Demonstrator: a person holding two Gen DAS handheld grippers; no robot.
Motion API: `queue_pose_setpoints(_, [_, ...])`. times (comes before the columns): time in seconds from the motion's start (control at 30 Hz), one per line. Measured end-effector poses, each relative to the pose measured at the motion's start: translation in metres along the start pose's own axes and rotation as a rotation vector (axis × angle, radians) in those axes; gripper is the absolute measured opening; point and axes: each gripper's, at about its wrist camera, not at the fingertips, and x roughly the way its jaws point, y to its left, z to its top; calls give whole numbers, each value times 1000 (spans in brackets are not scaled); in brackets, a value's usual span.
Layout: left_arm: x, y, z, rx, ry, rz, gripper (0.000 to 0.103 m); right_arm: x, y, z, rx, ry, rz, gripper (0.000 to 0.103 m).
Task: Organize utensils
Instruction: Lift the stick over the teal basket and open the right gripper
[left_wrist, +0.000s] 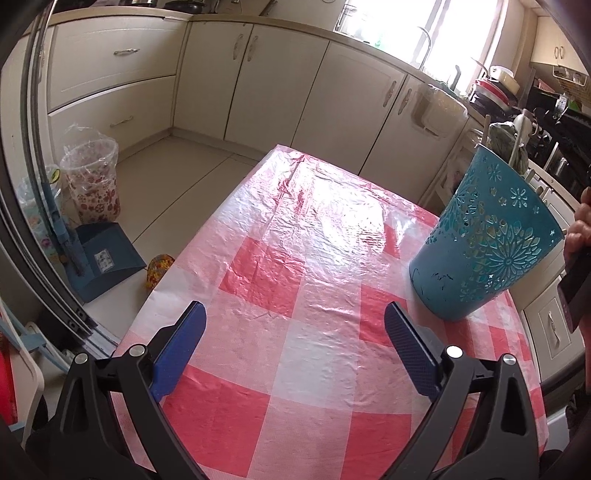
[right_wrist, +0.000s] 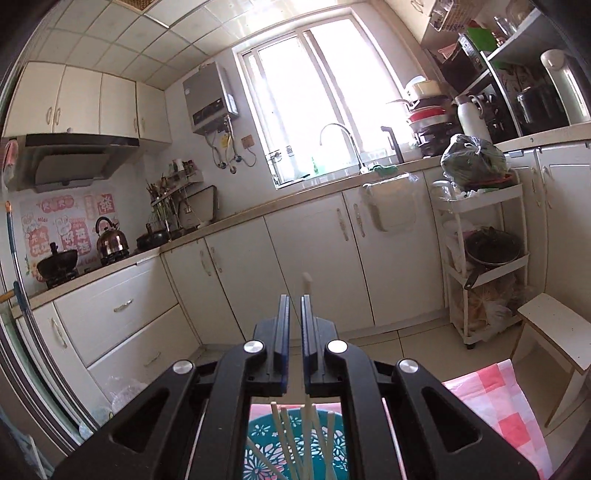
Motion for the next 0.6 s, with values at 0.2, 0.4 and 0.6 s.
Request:
queue_pose_setpoints(0.2, [0,2,0,-14,0,5,93,-22,-2,-13,-30,51,18,25])
queue_pose_setpoints(0.4, [-1,-3,0,7,-3,47,95,-82,-16,-39,-6,124,-35,71])
queue_pose_setpoints(0.6, [-19,-19,0,78,-17,121,95,-125,-32,-88,33,348,-129,88])
